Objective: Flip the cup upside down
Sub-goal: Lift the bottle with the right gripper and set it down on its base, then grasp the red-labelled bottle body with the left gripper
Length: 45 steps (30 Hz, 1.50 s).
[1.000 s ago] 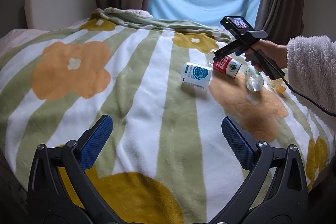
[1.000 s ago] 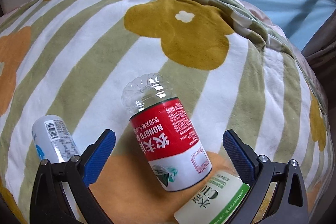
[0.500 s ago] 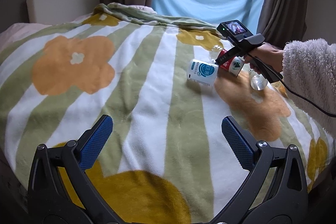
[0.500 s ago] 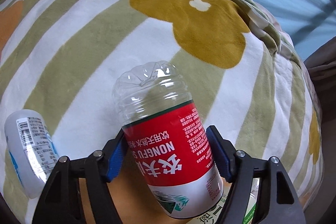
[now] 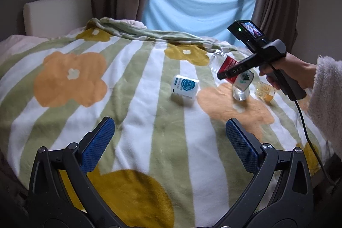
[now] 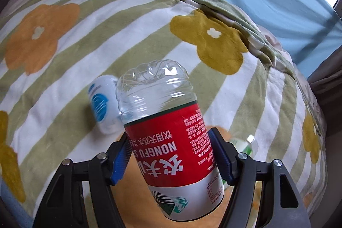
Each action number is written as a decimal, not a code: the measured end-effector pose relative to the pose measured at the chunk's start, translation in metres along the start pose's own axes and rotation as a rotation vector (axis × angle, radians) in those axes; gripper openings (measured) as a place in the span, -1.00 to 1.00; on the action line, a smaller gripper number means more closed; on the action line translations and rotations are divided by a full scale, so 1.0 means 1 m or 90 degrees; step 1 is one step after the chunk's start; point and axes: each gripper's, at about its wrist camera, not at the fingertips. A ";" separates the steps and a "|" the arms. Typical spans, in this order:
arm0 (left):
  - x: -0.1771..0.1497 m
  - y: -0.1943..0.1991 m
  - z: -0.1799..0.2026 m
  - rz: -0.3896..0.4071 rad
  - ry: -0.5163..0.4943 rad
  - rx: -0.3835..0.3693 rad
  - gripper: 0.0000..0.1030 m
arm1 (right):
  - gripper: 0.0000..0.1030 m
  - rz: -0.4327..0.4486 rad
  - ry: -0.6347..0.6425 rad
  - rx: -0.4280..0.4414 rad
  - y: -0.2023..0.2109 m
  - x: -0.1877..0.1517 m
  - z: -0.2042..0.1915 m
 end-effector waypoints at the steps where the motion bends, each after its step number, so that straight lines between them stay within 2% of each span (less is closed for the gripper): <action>1: 0.001 0.003 0.003 0.002 -0.001 -0.006 0.99 | 0.27 -0.010 0.008 0.006 0.005 -0.013 -0.006; 4: 0.001 0.016 0.012 0.011 -0.009 -0.022 0.99 | 0.27 -0.039 0.021 0.016 0.011 -0.054 -0.022; 8: -0.001 0.032 0.020 0.018 -0.024 -0.025 0.99 | 0.27 -0.062 -0.022 0.038 0.009 -0.103 -0.030; 11: -0.001 0.043 0.024 0.024 -0.029 -0.026 0.99 | 0.27 -0.069 -0.040 0.050 0.007 -0.126 -0.037; 19: 0.001 0.060 0.031 0.021 -0.035 -0.020 1.00 | 0.30 -0.080 -0.049 0.052 0.000 -0.142 -0.052; 21: 0.000 0.061 0.031 0.012 -0.031 -0.022 0.99 | 0.36 -0.076 -0.044 0.068 -0.002 -0.143 -0.055; 22: 0.000 0.062 0.030 0.008 -0.029 -0.024 0.99 | 0.49 -0.070 -0.044 0.072 -0.001 -0.145 -0.055; 23: 0.000 0.062 0.030 0.002 -0.026 -0.025 0.99 | 0.62 -0.057 -0.046 0.075 0.001 -0.146 -0.056; 26: -0.001 0.061 0.032 -0.007 -0.020 -0.023 0.99 | 0.75 -0.021 -0.057 0.094 0.010 -0.151 -0.053; 29: -0.001 0.059 0.036 -0.013 -0.016 -0.023 0.99 | 0.75 0.023 -0.076 0.102 0.026 -0.158 -0.045; 31: 0.001 0.057 0.040 -0.017 -0.012 -0.026 0.99 | 0.76 0.070 -0.098 0.125 0.043 -0.164 -0.036; 34: 0.004 0.051 0.047 -0.025 -0.004 -0.027 0.99 | 1.00 0.131 -0.112 0.141 0.068 -0.173 -0.027; 37: 0.010 0.041 0.057 -0.040 0.012 -0.029 0.99 | 0.99 0.190 -0.121 0.154 0.089 -0.187 -0.019; 40: 0.020 0.028 0.070 -0.050 0.041 -0.052 0.99 | 0.99 0.250 -0.138 0.151 0.101 -0.205 -0.016; 41: 0.025 0.019 0.078 -0.063 0.048 -0.072 0.99 | 0.99 0.263 -0.138 0.147 0.105 -0.212 -0.016; 43: 0.032 0.001 0.091 -0.093 0.056 -0.102 0.99 | 0.99 0.299 -0.128 0.122 0.114 -0.227 -0.019; 45: 0.037 -0.027 0.105 -0.143 0.083 -0.135 0.99 | 1.00 0.366 -0.133 0.087 0.127 -0.247 -0.021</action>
Point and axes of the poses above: each gripper's, at about its wrist camera, not at the fingertips, and y roughly against the way its jaws point, z to its right, x to its top, and after that the axes turned 2 degrees about -y, right-handed
